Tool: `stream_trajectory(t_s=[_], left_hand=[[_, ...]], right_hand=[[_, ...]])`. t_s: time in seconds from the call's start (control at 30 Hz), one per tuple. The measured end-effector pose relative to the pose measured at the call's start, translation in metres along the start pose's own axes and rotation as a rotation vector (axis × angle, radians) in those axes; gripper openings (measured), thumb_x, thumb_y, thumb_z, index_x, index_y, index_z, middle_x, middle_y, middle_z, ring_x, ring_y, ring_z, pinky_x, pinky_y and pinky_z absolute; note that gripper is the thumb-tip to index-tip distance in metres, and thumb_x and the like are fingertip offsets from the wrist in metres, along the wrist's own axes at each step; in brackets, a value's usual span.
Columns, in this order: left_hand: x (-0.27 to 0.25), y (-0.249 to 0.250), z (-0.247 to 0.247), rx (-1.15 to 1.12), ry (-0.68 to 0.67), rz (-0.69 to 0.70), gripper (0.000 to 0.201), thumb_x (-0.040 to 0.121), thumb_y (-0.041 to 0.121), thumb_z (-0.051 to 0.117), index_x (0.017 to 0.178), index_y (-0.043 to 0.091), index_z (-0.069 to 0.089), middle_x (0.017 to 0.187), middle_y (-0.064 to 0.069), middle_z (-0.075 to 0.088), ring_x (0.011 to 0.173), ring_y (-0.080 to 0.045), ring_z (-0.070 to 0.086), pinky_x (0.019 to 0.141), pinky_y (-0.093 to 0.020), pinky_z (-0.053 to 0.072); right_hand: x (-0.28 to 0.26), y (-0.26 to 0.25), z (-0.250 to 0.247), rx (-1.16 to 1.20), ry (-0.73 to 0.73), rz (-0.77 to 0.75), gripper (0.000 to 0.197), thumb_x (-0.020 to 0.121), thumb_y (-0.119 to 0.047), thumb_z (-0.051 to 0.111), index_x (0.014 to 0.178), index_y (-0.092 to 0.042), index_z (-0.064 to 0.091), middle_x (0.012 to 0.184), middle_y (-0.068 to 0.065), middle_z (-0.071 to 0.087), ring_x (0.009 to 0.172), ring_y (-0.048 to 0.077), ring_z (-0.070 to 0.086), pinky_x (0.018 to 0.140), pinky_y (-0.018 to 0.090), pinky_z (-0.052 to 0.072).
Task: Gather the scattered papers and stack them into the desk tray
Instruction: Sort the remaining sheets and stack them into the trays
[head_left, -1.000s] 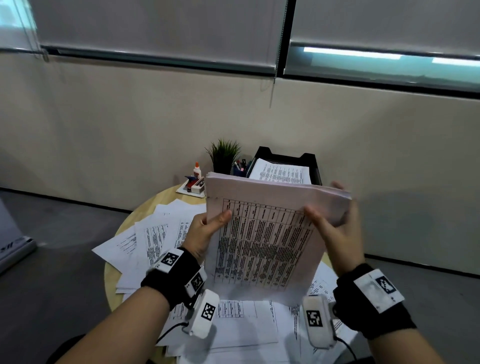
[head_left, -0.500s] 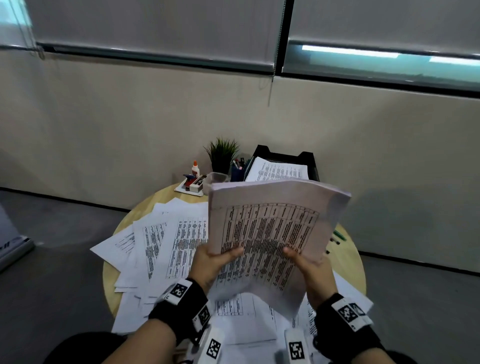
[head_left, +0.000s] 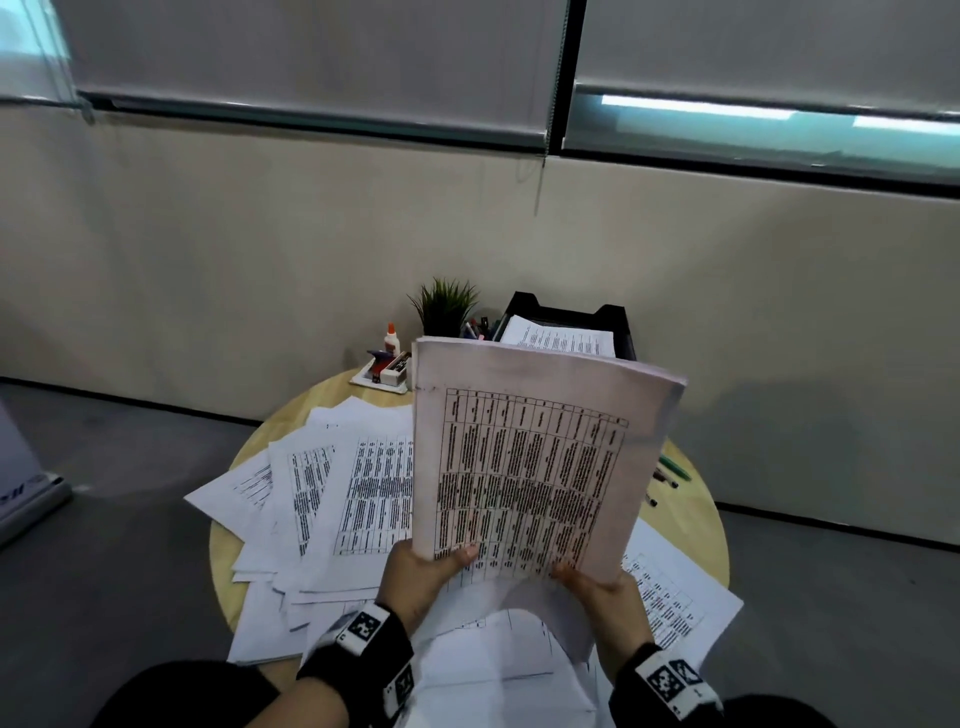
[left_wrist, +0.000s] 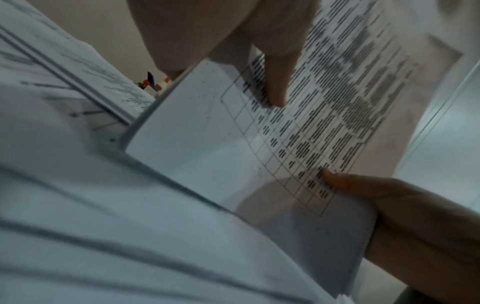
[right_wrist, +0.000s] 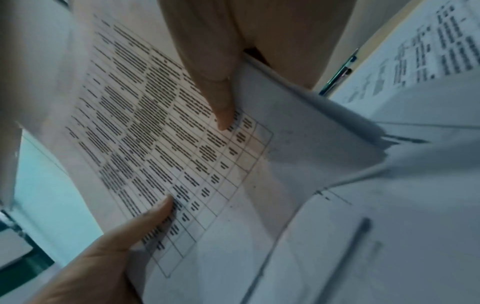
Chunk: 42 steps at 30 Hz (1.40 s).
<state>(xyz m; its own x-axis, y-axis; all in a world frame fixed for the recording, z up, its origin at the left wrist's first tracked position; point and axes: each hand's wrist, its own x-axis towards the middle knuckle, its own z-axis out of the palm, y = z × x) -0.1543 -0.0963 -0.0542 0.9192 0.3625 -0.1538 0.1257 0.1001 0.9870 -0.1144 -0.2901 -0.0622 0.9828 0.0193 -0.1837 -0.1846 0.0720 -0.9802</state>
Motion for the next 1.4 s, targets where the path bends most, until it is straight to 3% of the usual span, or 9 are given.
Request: stream_trajectory(t_s=[0.2, 0.33, 0.53, 0.63, 0.7, 0.9, 1.0, 1.17, 1.4], left_hand=[[-0.006, 0.011, -0.004, 0.079, -0.072, 0.046, 0.015, 0.078, 0.016, 0.074, 0.090, 0.009, 0.067, 0.081, -0.001, 0.075, 0.084, -0.015, 0.070, 0.082, -0.030, 0.053], [-0.018, 0.001, -0.009, 0.067, -0.162, -0.005, 0.016, 0.080, 0.011, 0.071, 0.095, 0.008, 0.067, 0.091, -0.008, 0.074, 0.090, -0.021, 0.069, 0.074, -0.023, 0.052], [-0.024, -0.042, -0.014, 0.197, -0.314, -0.185, 0.023, 0.080, 0.005, 0.068, 0.101, 0.012, 0.063, 0.103, -0.008, 0.071, 0.101, -0.026, 0.065, 0.084, -0.028, 0.051], [-0.029, -0.046, -0.019, 0.280, -0.476, -0.246, 0.039, 0.072, 0.008, 0.064, 0.111, 0.011, 0.061, 0.109, -0.003, 0.070, 0.099, -0.015, 0.066, 0.089, -0.027, 0.052], [-0.028, -0.048, -0.022, 0.249, -0.557, -0.327, 0.039, 0.081, -0.001, 0.057, 0.116, 0.016, 0.057, 0.114, -0.004, 0.068, 0.098, -0.017, 0.067, 0.078, -0.029, 0.058], [-0.022, -0.048, -0.031, 0.126, -0.555, -0.397, 0.048, 0.081, -0.003, 0.055, 0.125, 0.015, 0.050, 0.118, -0.011, 0.065, 0.103, -0.039, 0.064, 0.077, -0.052, 0.056], [-0.015, -0.035, -0.030, 0.020, -0.524, -0.433, 0.041, 0.089, -0.008, 0.047, 0.120, 0.019, 0.052, 0.115, -0.007, 0.067, 0.093, -0.039, 0.068, 0.059, -0.044, 0.060], [0.021, -0.013, -0.028, -0.020, -0.492, -0.454, 0.038, 0.090, -0.004, 0.052, 0.121, 0.018, 0.053, 0.114, -0.011, 0.069, 0.096, -0.044, 0.066, 0.068, -0.056, 0.056], [0.084, 0.013, 0.008, -0.113, -0.330, -0.357, 0.035, 0.088, -0.013, 0.049, 0.121, -0.002, 0.053, 0.112, -0.014, 0.067, 0.090, -0.028, 0.068, 0.056, -0.025, 0.058]], right_hand=[[-0.012, -0.022, -0.008, -0.027, -0.071, -0.034, 0.005, 0.084, 0.009, 0.060, 0.084, 0.005, 0.061, 0.073, 0.018, 0.066, 0.056, 0.021, 0.063, 0.047, 0.024, 0.051], [-0.020, -0.005, -0.020, -0.079, -0.044, 0.007, 0.018, 0.068, 0.006, 0.069, 0.084, 0.009, 0.062, 0.067, 0.016, 0.068, 0.057, 0.024, 0.063, 0.054, 0.030, 0.054], [-0.021, 0.022, -0.031, -0.104, 0.007, 0.274, 0.018, 0.074, 0.022, 0.059, 0.077, 0.007, 0.050, 0.065, 0.015, 0.046, 0.060, 0.024, 0.047, 0.052, 0.027, 0.042], [-0.016, 0.031, -0.036, -0.155, 0.047, 0.354, 0.034, 0.049, 0.006, 0.074, 0.077, 0.010, 0.056, 0.065, 0.019, 0.052, 0.063, 0.030, 0.053, 0.061, 0.036, 0.045], [-0.007, 0.044, -0.046, -0.175, 0.040, 0.354, 0.058, 0.030, -0.005, 0.075, 0.082, 0.014, 0.060, 0.067, 0.023, 0.057, 0.067, 0.033, 0.058, 0.066, 0.044, 0.049], [-0.009, 0.040, -0.046, -0.147, -0.042, 0.332, 0.071, 0.028, -0.008, 0.071, 0.095, 0.011, 0.059, 0.092, 0.041, 0.061, 0.087, 0.055, 0.061, 0.081, 0.067, 0.047], [-0.019, 0.012, -0.038, -0.049, -0.137, 0.331, 0.062, 0.045, 0.009, 0.057, 0.107, 0.007, 0.057, 0.095, 0.035, 0.066, 0.085, 0.049, 0.065, 0.072, 0.056, 0.056], [-0.012, -0.004, -0.047, -0.008, -0.441, 0.437, 0.058, 0.081, 0.022, 0.033, 0.115, -0.020, 0.054, 0.105, 0.018, 0.071, 0.088, 0.053, 0.065, 0.055, 0.047, 0.059], [0.050, -0.022, -0.032, 0.215, -0.158, 0.347, 0.036, 0.089, 0.022, 0.035, 0.119, 0.008, 0.049, 0.117, 0.024, 0.060, 0.083, 0.036, 0.066, 0.052, 0.030, 0.059]])
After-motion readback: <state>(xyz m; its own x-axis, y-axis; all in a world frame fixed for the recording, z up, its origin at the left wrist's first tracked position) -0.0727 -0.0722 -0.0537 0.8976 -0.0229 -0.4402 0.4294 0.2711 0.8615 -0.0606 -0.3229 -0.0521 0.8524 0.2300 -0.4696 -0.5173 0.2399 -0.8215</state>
